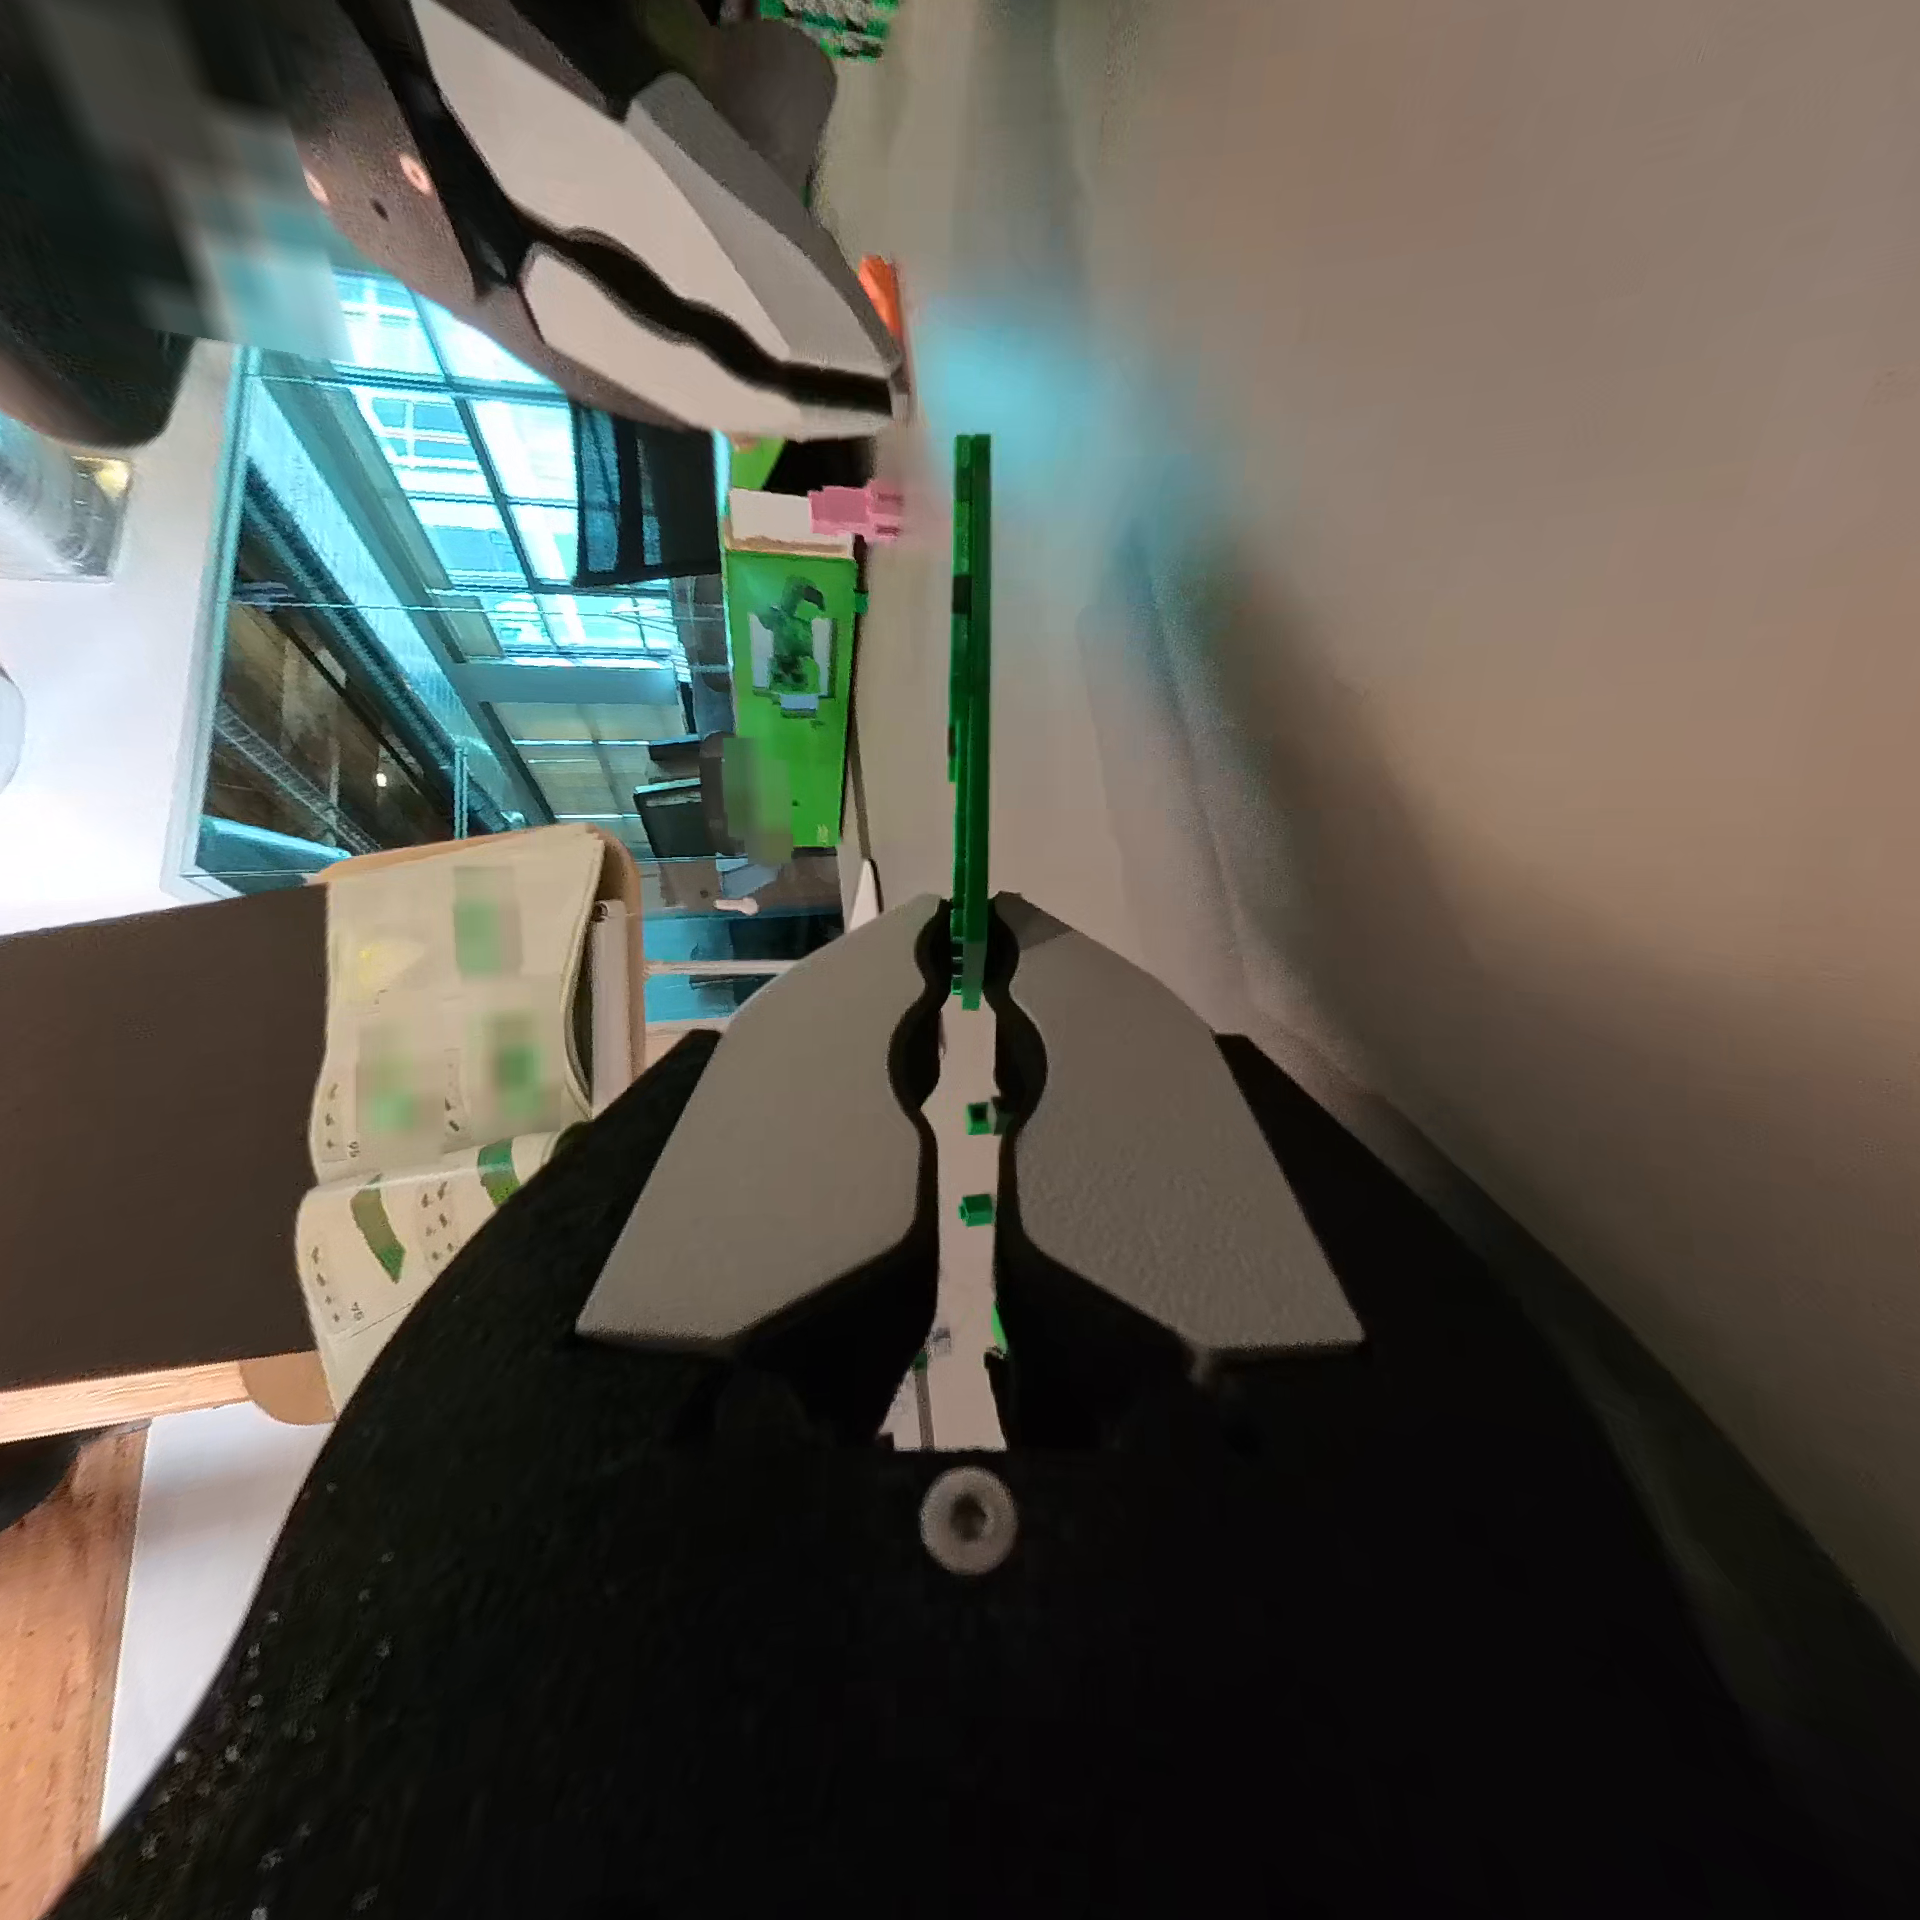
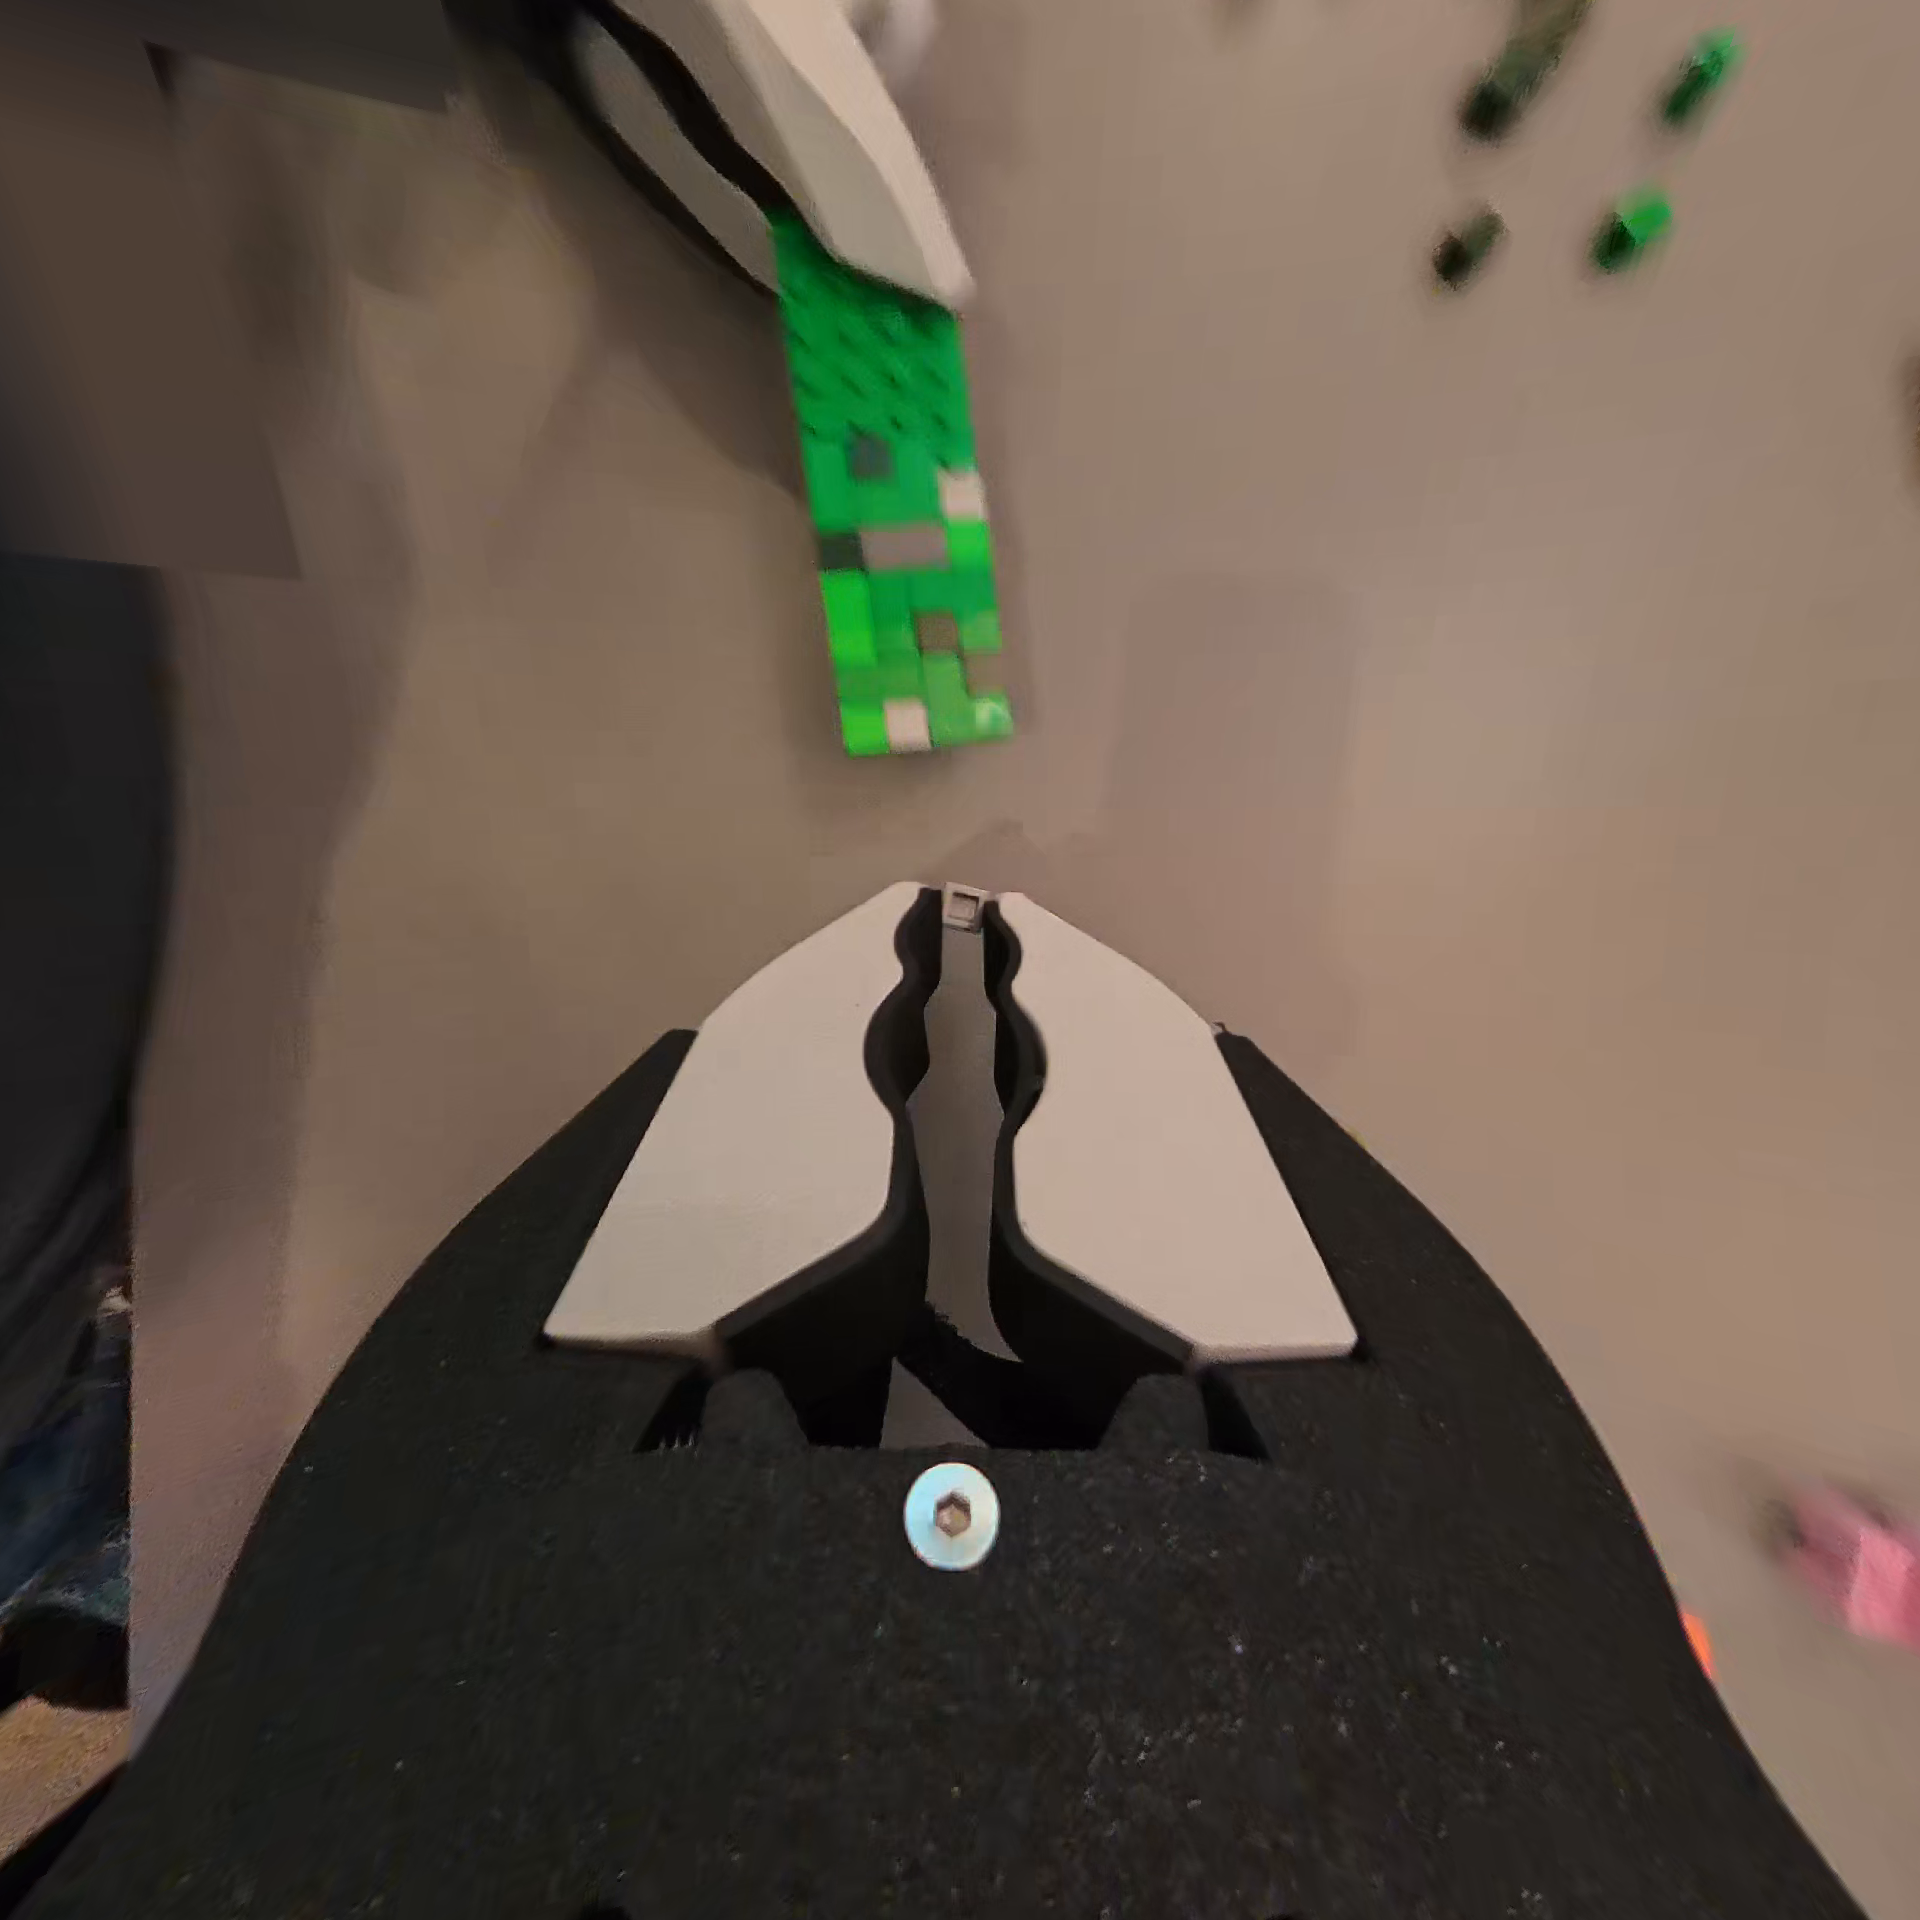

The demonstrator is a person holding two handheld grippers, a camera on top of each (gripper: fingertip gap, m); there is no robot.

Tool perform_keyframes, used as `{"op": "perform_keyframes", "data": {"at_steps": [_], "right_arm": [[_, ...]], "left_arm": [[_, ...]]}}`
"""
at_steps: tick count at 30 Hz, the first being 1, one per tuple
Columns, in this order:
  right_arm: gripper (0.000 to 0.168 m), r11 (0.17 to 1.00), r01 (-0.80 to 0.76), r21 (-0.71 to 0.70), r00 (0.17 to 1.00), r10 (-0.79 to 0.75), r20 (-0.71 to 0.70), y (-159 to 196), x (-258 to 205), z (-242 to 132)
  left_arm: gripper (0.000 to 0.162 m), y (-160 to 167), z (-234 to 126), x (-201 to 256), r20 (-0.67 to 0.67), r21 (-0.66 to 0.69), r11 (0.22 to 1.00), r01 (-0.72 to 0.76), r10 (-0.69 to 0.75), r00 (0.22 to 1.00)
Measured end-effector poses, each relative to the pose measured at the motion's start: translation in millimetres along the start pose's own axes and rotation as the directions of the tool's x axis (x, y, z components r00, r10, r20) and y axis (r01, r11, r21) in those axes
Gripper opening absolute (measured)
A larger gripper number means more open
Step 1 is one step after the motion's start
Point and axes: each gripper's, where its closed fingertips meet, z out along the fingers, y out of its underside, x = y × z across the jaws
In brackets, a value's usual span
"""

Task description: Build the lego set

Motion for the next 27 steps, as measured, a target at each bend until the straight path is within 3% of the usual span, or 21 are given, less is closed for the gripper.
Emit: {"op": "perform_keyframes", "data": {"at_steps": [6,21,27], "right_arm": [[0.007,0.994,0.111,-0.011,0.988,-0.109,0.11,-11,-16,19],[0.007,0.993,0.121,0.002,0.986,-0.12,0.115,-15,-17,23],[0.007,0.989,0.14,-0.056,0.984,-0.133,0.12,-15,-17,30]], "left_arm": [[0.004,0,-1,-10,0.056,-0.005,1.0,0.029,-0.029,0.998],[0.004,-3,1,3,-0.02,-0.003,1.0,-0.016,0.016,1.0],[0.004,-8,5,9,-0.056,0.002,1.0,-0.024,0.024,0.998]]}}
